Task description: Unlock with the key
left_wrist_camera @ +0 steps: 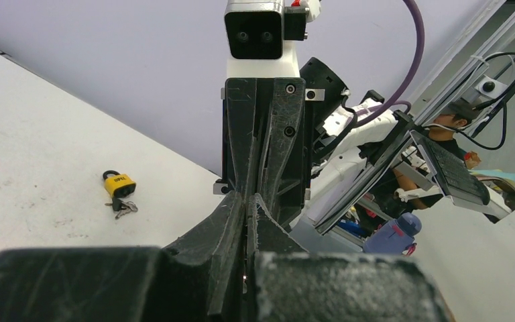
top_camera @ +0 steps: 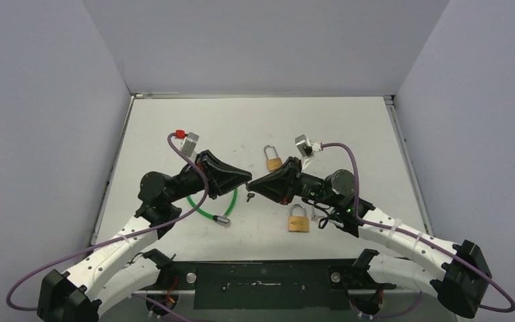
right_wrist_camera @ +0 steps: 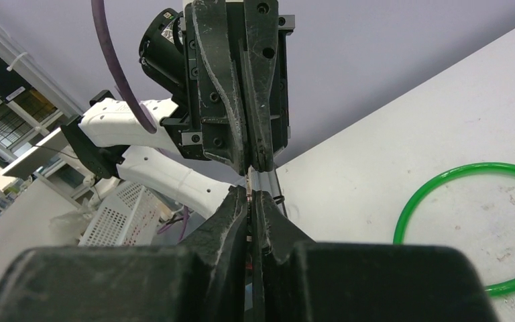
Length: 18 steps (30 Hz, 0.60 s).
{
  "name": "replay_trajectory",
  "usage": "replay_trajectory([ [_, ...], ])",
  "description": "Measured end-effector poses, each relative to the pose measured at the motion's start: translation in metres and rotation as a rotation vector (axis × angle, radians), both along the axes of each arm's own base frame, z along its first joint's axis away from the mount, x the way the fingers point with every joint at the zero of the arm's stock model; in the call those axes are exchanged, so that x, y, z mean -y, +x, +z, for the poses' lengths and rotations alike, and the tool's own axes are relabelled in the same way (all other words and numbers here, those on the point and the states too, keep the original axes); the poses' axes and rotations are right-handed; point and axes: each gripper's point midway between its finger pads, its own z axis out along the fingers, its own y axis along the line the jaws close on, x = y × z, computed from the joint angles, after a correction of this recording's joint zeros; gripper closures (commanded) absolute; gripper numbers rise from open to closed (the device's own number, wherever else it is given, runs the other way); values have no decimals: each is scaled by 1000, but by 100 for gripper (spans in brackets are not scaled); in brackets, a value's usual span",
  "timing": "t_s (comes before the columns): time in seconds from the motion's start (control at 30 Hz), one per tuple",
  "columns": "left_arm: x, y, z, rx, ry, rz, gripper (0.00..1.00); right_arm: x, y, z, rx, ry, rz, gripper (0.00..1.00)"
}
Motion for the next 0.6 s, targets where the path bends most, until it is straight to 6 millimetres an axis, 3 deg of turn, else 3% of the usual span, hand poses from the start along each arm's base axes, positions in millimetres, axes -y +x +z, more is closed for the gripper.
replay_trajectory([
  [0.03,0,0,0,-6,-9,-2,100,0,-1,-1,1,0,6,100],
  [0.13,-1,0,-1,-18,-25,2,100,-1,-2,-2,5,6,11,85],
  [0.2,-1,0,-1,-23,-30,1,100,0,-2,-2,5,6,11,82],
  [0.3,-2,1,1,-24,-42,9,100,0,-2,-5,1,2,11,89],
  [0.37,-2,2,0,-30,-45,17,100,-1,-2,-5,0,3,13,100],
  [0.5,-3,5,0,-38,-50,29,100,-3,-1,-5,-10,13,20,100],
  [0.53,-3,5,0,-41,-51,30,98,-3,-1,-5,-11,16,21,100],
  [0.6,-3,6,1,-45,-56,34,66,-3,-1,-4,-11,19,21,100],
])
